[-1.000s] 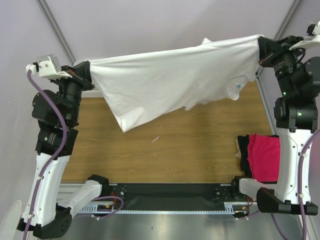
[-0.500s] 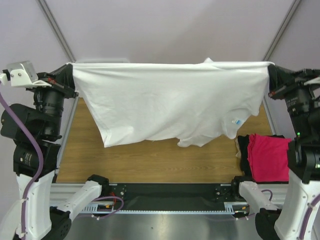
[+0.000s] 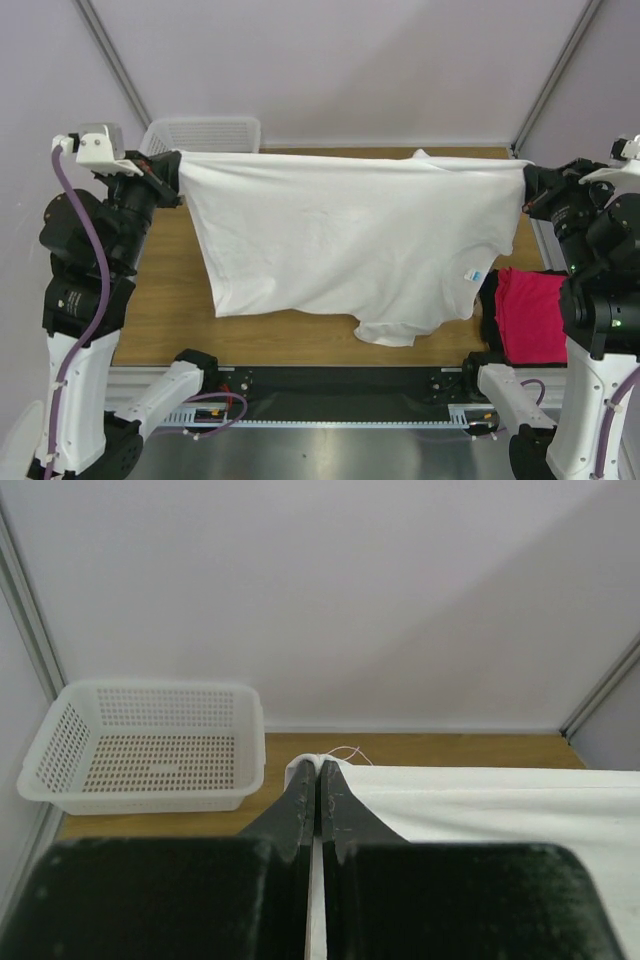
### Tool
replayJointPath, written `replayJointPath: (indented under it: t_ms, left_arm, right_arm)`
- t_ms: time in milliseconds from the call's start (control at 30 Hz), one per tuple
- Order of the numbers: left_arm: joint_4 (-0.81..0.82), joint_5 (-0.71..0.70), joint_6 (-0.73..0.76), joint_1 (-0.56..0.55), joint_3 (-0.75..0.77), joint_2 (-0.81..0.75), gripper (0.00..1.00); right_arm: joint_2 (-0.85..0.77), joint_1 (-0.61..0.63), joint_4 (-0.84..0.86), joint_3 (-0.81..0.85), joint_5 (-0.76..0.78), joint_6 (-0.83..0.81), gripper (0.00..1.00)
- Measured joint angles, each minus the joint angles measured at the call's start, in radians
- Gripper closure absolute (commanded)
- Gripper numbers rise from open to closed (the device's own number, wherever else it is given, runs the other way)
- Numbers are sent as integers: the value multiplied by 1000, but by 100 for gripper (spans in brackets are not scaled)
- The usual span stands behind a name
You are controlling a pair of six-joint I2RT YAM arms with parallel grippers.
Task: Fold and stack the t-shirts
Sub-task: Flatten the tshirt out
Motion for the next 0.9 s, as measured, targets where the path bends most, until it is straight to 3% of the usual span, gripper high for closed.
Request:
replayJointPath:
  t_ms: [467, 900]
  left_arm:
    - [-13, -11, -80, 0, -88, 34, 100]
    - [105, -64, -79, 0, -85, 127, 100]
  right_arm:
    - [28, 0, 60, -111, 26, 38, 100]
    - [210, 0, 211, -108, 1, 43, 100]
